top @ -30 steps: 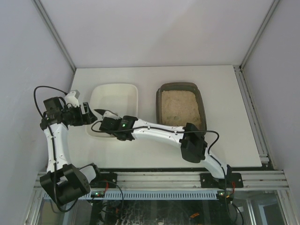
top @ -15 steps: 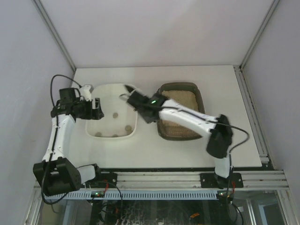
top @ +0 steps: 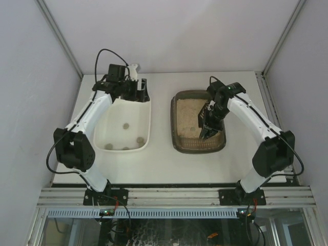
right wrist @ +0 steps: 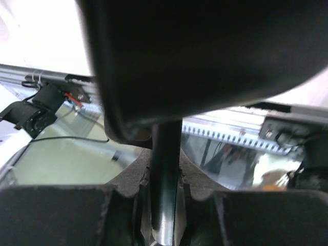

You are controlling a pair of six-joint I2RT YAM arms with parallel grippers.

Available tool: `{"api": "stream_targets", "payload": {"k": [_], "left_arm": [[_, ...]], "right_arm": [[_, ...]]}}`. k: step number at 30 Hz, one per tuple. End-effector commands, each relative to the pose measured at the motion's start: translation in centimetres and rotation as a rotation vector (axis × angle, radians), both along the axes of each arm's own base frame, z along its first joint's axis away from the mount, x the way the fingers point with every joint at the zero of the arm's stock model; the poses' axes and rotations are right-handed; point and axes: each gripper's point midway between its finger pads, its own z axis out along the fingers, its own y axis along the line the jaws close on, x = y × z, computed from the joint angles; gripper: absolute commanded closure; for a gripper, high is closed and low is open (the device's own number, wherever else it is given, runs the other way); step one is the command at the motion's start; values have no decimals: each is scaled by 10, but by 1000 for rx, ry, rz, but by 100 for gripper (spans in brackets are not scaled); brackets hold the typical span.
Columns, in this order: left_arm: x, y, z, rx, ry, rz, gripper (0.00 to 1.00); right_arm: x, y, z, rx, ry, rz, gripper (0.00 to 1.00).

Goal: Clean the litter box

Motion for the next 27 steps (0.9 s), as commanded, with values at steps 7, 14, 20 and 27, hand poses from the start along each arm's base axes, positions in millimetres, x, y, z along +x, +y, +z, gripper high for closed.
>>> {"api": "stream_targets", "payload": {"k": [7,14,20,27], "left_arm": [[12,-84,22,-190,-3,114,9],[5,-92,11,-248,38,149,10],[0,-96,-2,-271,83,154,10],[-3,-100,-12,-274,120,141,11]], "right_arm": [[0,11,7,32,319,-175,100],[-9,12,-11,37,447,-193,100],[-9,12,-20,19,480,-188,100],[6,26,-28,45,480,-148,100]]}}
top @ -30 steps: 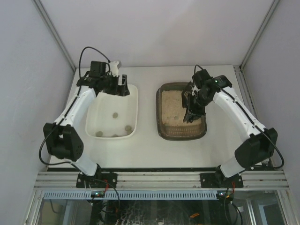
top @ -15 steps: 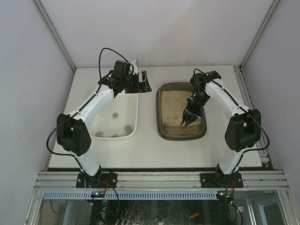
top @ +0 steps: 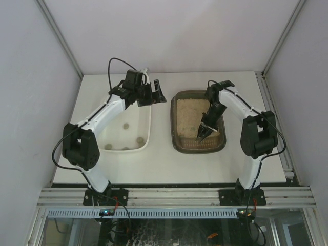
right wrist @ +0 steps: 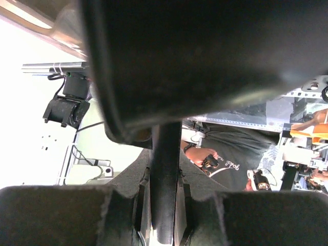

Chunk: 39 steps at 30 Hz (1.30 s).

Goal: Clean the litter box

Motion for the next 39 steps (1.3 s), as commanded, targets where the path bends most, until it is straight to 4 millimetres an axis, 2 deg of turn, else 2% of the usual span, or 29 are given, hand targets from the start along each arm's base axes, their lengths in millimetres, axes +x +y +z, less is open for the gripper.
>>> {"api": "stream_targets", "payload": {"k": [1,7,11,18,25,30,35,39], "left_arm": [[0,-8,7,-45,-14,-12,11],[0,-11,-4,-42,18,-21,11],[0,-10,-3,-35,12,-26,11],[1,-11,-2,-28,3,-38,11],[1,-11,0,-26,0,-53,12],[-2,-10,6,5,-15,-97,12],[-7,-4,10,38,-31,-119,12],[-9,-5,3,35,-10,-126,12]], "right_arm": [[13,17,4,59,-32,15,100],[23,38,-10,133,-21,0,100],[30,50,-15,202,-29,-20,100],[51,51,-27,287,-159,-23,100],[55,61,-36,424,-261,-38,100],[54,48,-32,426,-387,-16,100],[52,29,-20,439,-513,-40,100],[53,24,-13,465,-562,-28,100]]}}
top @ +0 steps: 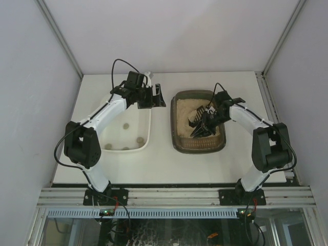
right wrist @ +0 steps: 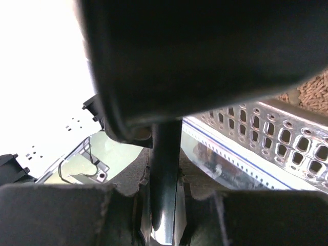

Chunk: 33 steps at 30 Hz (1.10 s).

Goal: Clean the litter box

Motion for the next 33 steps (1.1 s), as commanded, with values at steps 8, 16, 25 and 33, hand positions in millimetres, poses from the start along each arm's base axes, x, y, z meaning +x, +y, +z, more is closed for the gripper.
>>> {"api": "stream_targets", "payload": {"k": [8,16,25,33], "left_arm": [[-5,-10,12,-13,5,-95,13],[-18,19,31,73,-183,-203,13],[-65,68,43,115,-264,-396,15],[-87,134,31,213,-163,-315,19]], "right_arm": [[6,4,14,158,-218,8,100],[17,5,24,220,-494,-19,100],[19,0,37,473,-649,-150,100],[-7,10,46,630,-781,-117,100]]}}
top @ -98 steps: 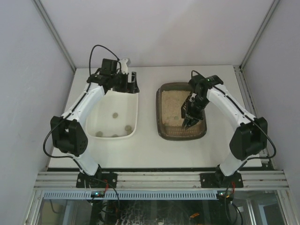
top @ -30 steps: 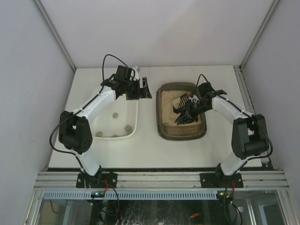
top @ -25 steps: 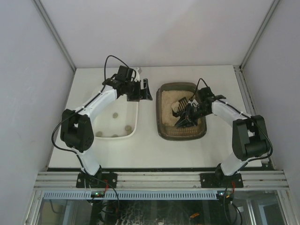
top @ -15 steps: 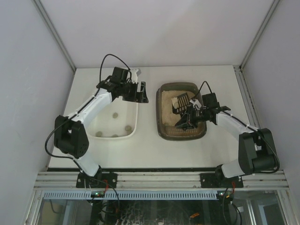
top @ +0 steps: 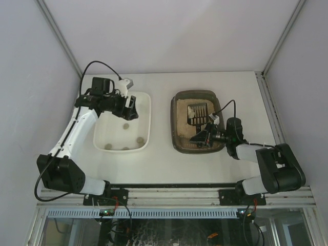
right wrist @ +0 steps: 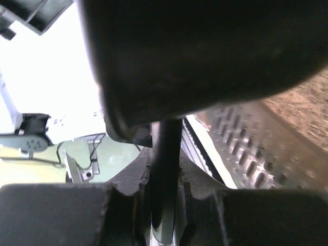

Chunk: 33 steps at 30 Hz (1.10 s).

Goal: Clean the litter box

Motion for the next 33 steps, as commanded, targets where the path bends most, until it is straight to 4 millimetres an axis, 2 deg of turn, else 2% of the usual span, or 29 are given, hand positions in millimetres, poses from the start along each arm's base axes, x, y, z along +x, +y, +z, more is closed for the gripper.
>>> {"api": "stream_targets", "payload": {"k": [1,3,5,7,9,12,14,17,21,22,25,26,30,33], "left_arm": [[-23,33,-10,25,62,22,19],[-29,40,-10,47,49,36,19],[-37,48,-14,93,27,33,19],[-44,55,-18,134,26,35,19],[-49,62,-21,167,22,47,19],[-54,69,-24,195,-7,75,19],[-55,71,-24,198,-17,98,19],[-57,70,-24,179,-21,117,19],[-59,70,-26,172,-28,127,19],[-59,70,-25,173,-29,129,19],[-61,70,-24,168,-39,136,19],[-61,70,-24,165,-44,137,19],[-61,71,-24,163,-53,153,19],[-59,75,-23,171,-71,182,18]], "right_arm": [[6,-2,56,190,-300,-21,100],[9,-1,43,181,-254,-23,100],[-3,10,31,176,-234,39,100],[-8,5,36,223,-256,19,100],[-3,-6,29,223,-224,-31,100],[-15,3,21,208,-216,26,100],[-19,4,22,216,-221,24,100],[-7,-14,24,207,-232,-72,100],[-21,8,21,179,-232,41,100],[-21,5,24,184,-243,25,100],[-5,-20,33,218,-244,-98,100],[-3,-21,31,217,-232,-95,100],[-14,5,18,180,-197,16,100],[-3,-10,23,209,-193,-68,100]]}}
